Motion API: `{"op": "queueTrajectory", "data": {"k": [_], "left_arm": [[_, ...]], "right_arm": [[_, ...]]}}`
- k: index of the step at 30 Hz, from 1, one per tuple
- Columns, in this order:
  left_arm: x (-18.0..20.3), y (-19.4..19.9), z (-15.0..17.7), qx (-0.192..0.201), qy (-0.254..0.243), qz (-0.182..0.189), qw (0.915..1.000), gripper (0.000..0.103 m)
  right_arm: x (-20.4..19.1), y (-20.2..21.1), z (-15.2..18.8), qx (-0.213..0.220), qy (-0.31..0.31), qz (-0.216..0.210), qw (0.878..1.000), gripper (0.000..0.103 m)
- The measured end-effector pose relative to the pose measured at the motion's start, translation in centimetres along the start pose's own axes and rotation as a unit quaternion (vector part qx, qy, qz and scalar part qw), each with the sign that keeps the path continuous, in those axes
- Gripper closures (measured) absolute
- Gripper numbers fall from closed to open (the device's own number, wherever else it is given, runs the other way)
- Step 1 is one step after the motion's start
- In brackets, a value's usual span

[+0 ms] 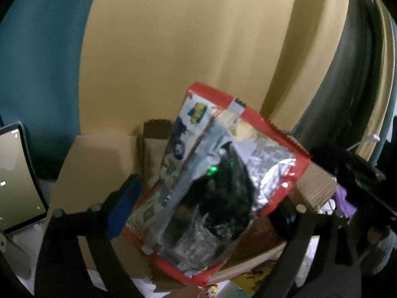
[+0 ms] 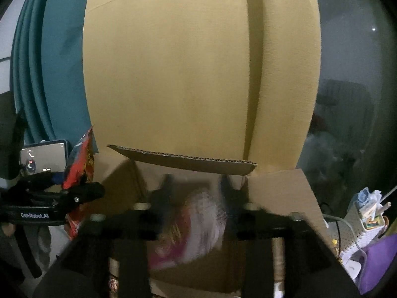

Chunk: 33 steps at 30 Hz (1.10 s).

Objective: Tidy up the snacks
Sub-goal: 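Carry both bags to the cardboard box and open both tools to drop them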

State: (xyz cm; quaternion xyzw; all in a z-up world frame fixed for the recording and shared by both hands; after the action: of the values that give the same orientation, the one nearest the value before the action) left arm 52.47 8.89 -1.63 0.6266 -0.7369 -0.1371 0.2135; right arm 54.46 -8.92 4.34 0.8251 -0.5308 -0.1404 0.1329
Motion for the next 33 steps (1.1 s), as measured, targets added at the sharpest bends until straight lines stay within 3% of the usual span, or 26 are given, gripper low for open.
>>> {"op": "queueTrajectory", "data": {"k": [1,7,16,20,25,33], "left_arm": [[0.0,0.3,0.0,0.002,0.000,0.002,1.0000,0.006],[0.6,2.6,0.5,0.009,-0.006,0.004,0.9999,0.001],[1.8,2.4,-0.2,-0.003,-0.003,0.021,0.9998,0.001],[2.3,1.7,0.0,-0.009,-0.012,0.038,0.9992,0.001],[1.8,-0.2,1.2,-0.022,-0.057,0.014,0.9981,0.001],[0.9,-0.5,1.9,-0.026,-0.051,0.003,0.9984,0.001]], "right_arm": [[-0.1,0.3,0.1,0.004,0.000,-0.003,1.000,0.035],[-1.0,2.5,1.3,0.003,0.011,-0.011,1.000,0.034],[-2.4,5.2,2.5,-0.005,0.018,-0.023,1.000,0.034],[-2.7,4.8,3.1,-0.015,0.014,-0.028,0.999,0.034],[-2.9,3.6,3.3,-0.023,0.009,-0.036,0.999,0.034],[-3.4,1.4,4.1,-0.038,0.003,-0.043,0.998,0.034]]}}
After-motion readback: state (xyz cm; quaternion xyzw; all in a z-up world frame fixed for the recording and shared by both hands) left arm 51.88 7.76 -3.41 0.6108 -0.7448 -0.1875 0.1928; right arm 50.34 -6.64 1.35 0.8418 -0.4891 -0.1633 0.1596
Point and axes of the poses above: each gripper's, at about its wrist camera, not at the fingertips, and y roughly against the way its jaws point, x to its right, z to its underside, the point moved 10 cm from there along -y, roughly the way its jaws point, and after that the axes turned 8 degrees about -y, right-handed, at the moved point
